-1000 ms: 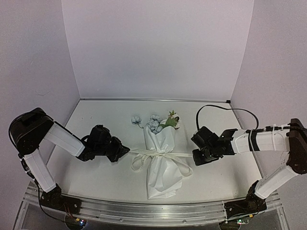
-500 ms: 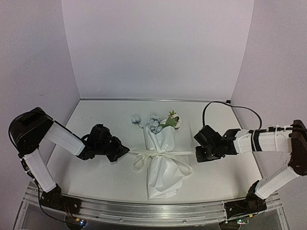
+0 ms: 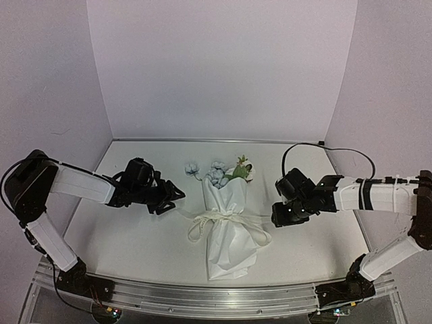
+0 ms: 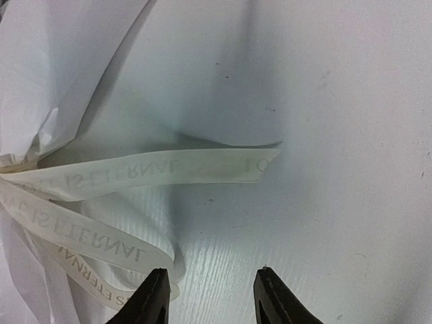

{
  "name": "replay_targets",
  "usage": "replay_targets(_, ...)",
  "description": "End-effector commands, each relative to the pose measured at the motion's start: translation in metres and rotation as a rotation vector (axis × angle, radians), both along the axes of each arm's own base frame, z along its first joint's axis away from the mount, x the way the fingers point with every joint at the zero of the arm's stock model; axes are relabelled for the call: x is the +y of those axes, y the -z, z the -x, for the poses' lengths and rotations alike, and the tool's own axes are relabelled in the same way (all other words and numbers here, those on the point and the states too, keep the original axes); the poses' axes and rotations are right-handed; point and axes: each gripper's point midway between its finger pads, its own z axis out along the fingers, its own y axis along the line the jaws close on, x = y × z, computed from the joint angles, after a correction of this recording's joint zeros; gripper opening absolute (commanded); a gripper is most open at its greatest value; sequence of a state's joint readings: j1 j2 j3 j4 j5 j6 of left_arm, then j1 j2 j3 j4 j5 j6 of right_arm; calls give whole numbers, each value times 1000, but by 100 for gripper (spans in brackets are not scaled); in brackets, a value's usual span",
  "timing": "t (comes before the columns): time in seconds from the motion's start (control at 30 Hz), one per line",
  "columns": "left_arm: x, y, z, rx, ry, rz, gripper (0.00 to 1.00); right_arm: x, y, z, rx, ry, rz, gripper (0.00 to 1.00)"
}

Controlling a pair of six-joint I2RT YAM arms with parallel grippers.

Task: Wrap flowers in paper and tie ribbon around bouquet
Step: Tie the half-tied ribbon around the folded bouquet.

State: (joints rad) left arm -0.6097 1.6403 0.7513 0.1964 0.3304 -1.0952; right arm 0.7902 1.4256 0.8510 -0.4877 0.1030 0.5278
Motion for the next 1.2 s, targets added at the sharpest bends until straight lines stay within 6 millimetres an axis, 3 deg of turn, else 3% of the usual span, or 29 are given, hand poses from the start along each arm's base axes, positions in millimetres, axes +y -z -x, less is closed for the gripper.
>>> replay_targets(0.0, 5, -20, 27, -87, 129, -116, 61, 4, 1, 20, 59, -32, -69, 43)
replay_targets(0.2, -5, -6, 71, -80, 198, -256, 61, 18, 15, 34, 69, -79, -89, 41)
replay_targets(0.33, -16, 5, 85, -68, 235, -301, 60, 25, 21, 37, 72, -108, -74, 42)
replay_targets(0.93, -44, 38, 99, -52, 305, -439, 57, 19, 47, 41, 61, -16, 24, 42)
replay_targets(1.03, -46, 41, 97, -53, 302, -454, 53, 19, 51, 42, 60, 4, 34, 41)
replay_targets(1.17, -46, 44, 97, -47, 294, -464, 36, 20, 53, 40, 57, 23, 43, 39)
